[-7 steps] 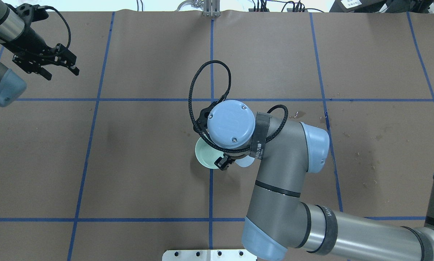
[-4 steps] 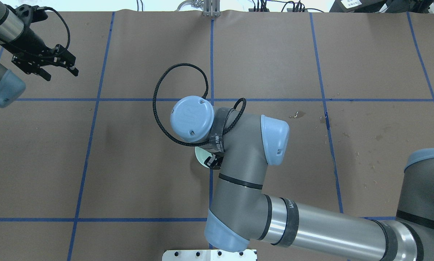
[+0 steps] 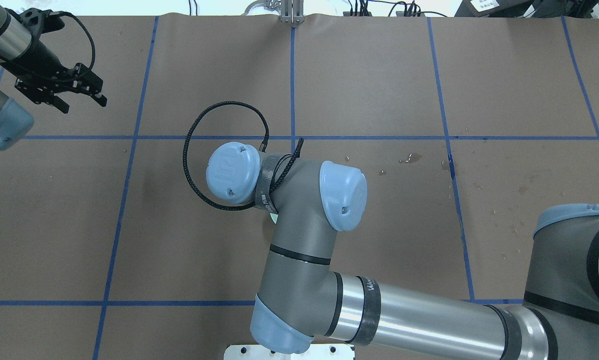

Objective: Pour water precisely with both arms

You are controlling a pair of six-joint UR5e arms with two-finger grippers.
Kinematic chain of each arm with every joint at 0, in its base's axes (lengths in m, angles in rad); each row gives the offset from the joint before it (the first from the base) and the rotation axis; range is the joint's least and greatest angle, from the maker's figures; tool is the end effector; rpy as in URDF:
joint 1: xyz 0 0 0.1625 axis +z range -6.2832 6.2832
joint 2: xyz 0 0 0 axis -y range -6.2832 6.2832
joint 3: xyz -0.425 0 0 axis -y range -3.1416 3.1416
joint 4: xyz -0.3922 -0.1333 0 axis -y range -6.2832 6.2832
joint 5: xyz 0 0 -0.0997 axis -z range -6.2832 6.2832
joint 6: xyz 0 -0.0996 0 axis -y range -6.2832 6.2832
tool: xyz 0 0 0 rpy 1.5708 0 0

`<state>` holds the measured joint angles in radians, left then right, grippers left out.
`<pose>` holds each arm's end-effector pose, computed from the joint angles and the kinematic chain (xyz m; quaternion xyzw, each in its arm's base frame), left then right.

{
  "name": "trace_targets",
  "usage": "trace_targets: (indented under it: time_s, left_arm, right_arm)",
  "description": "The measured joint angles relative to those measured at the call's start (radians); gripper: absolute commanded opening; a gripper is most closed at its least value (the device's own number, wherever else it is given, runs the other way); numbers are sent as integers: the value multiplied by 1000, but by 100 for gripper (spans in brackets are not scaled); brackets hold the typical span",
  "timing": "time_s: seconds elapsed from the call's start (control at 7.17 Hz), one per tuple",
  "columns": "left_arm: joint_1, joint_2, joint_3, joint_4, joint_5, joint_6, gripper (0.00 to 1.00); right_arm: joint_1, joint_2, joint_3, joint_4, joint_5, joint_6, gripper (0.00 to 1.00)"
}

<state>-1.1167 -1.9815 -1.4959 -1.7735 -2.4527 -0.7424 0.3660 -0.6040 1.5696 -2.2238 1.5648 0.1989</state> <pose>0.2380 -0.6161 0.4261 -0.0329 0.4755 -0.0129 0.8790 -0.6043 -0.3750 0.1454 0.1208 -0.0982 -0.4757 0.8657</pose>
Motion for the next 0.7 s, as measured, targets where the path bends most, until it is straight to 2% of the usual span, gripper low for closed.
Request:
trace_targets:
  time_s: [0.7]
  left_arm:
    - [0, 15, -7, -4, 0, 0, 99]
  right_arm:
    - [-29, 70, -79, -106, -85, -88, 22]
